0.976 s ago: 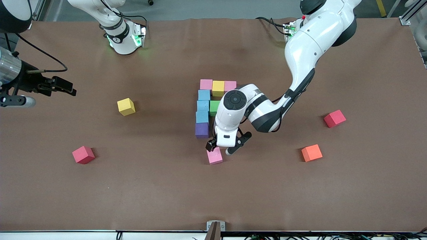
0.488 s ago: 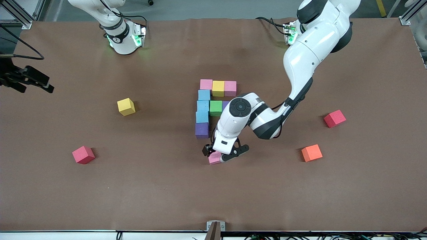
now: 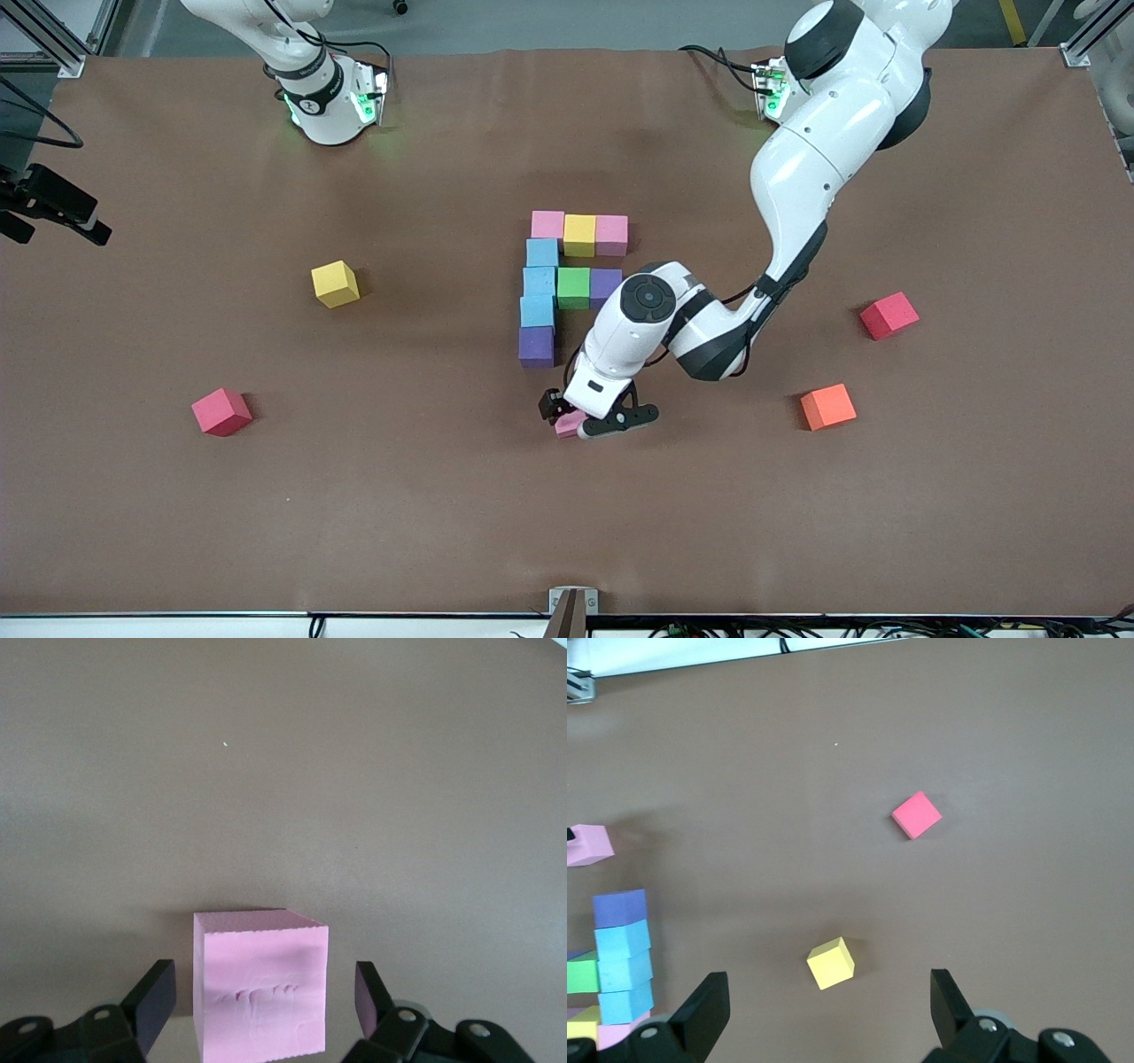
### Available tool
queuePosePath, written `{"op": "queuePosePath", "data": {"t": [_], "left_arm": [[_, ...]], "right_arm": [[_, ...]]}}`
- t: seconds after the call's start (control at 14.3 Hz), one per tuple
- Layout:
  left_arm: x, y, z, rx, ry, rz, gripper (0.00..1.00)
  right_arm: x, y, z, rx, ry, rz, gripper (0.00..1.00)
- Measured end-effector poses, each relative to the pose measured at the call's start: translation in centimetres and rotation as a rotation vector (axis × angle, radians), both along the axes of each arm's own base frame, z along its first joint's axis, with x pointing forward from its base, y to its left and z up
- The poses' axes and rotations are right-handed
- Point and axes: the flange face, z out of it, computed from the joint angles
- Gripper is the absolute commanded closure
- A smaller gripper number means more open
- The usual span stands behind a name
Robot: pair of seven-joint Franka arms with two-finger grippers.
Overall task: Arrange 11 blocks into digit 3
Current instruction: 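Grasp the pink cube with the left gripper and lift it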
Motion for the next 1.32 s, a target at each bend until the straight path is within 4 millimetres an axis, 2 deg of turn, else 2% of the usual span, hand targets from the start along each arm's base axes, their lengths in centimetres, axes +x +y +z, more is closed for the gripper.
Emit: {"op": "queuePosePath", "data": {"t": [0.28,0.56,0.63,0.7,1.05,1.11,1.32], "left_arm": [[0.0,-0.2,-1.4,-0.024,-0.008,-0.009,0.09],[0.1,-0.3,-2.8,-0.047,-0.01,-0.005,0.13],[0.1,-0.4,-3.1,-0.057,-0.014,-0.004,0.18],[0.1,-0.4,-3.4,-0.063,-0.016,-0.003,0.29],[0.3,-0.3,-3.4,-0.075,-0.011,0.008,0.69],[0.4,-0.2,-3.4,-0.086,-0.001,0.021,0.73],[1.2,0.3,-2.6,-0.123,0.021,0.063,0.73]], "right_arm": [[0.1,-0.4,0.1,-0.047,-0.005,-0.003,0.0],[0.0,-0.3,0.4,-0.047,-0.009,0.0,0.0],[-0.2,-0.2,0.4,-0.046,0.009,0.001,0.0],[-0.5,-0.2,0.1,-0.046,0.041,0.002,0.0],[-1.0,-0.4,0.0,-0.052,0.083,0.0,0.0],[-1.0,-0.4,0.0,-0.052,0.083,0.0,0.0],[-1.0,-0.4,0.0,-0.052,0.083,0.0,0.0]]}}
